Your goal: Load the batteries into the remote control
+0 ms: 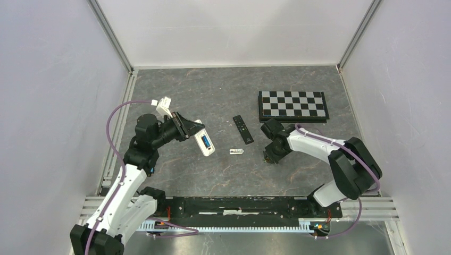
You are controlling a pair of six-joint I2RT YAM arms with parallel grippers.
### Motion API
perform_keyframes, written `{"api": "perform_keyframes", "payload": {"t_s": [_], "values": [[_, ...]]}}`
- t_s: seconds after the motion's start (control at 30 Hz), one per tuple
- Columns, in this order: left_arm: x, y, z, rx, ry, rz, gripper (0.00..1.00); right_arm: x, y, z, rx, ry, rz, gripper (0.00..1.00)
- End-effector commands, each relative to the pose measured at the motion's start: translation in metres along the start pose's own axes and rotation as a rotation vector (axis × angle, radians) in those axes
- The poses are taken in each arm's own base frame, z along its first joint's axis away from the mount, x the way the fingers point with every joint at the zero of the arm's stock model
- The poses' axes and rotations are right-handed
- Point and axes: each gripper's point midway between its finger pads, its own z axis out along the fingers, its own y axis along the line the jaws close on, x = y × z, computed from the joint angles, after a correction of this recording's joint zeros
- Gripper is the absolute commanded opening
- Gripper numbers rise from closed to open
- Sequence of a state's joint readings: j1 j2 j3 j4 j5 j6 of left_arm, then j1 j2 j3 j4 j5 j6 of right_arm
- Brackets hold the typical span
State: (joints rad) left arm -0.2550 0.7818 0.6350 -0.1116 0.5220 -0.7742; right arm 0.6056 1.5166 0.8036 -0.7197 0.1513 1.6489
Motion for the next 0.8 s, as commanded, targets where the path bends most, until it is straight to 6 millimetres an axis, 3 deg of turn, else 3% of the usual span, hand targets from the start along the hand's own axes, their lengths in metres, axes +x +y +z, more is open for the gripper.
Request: {"api": "perform_keyframes", "payload": {"t_s": [0.0,0.17,0.3,0.4,0.5,0.63,0.77], "values": [[-0.020,-0.015,-0.001,0.028,-0.055,0.071,0.02,-0.004,-0.039,0.023,0.150,-0.030,-0.049,0.31],[-0.019,-0.010,-0.001,-0.005,-0.043,0.085,0.02,0.001,-0.042,0.030,0.168,-0.002,-0.057,0.17],[-0.017,-0.007,0.001,-0.009,-0.028,0.084,0.02,-0.009,-0.034,0.027,0.156,-0.052,-0.120,0.13],[-0.011,-0.005,0.008,0.006,0.013,0.071,0.02,-0.024,-0.009,0.017,0.070,-0.123,-0.225,0.00],[-0.005,-0.004,0.018,0.032,0.064,0.046,0.02,-0.035,0.017,0.005,-0.022,-0.174,-0.362,0.00],[0.000,-0.002,0.034,0.085,0.107,-0.005,0.02,-0.041,0.037,-0.011,-0.096,-0.201,-0.534,0.00],[0.006,-0.003,0.052,0.161,0.144,-0.050,0.02,-0.029,0.065,-0.030,-0.269,-0.180,-0.713,0.00]]}}
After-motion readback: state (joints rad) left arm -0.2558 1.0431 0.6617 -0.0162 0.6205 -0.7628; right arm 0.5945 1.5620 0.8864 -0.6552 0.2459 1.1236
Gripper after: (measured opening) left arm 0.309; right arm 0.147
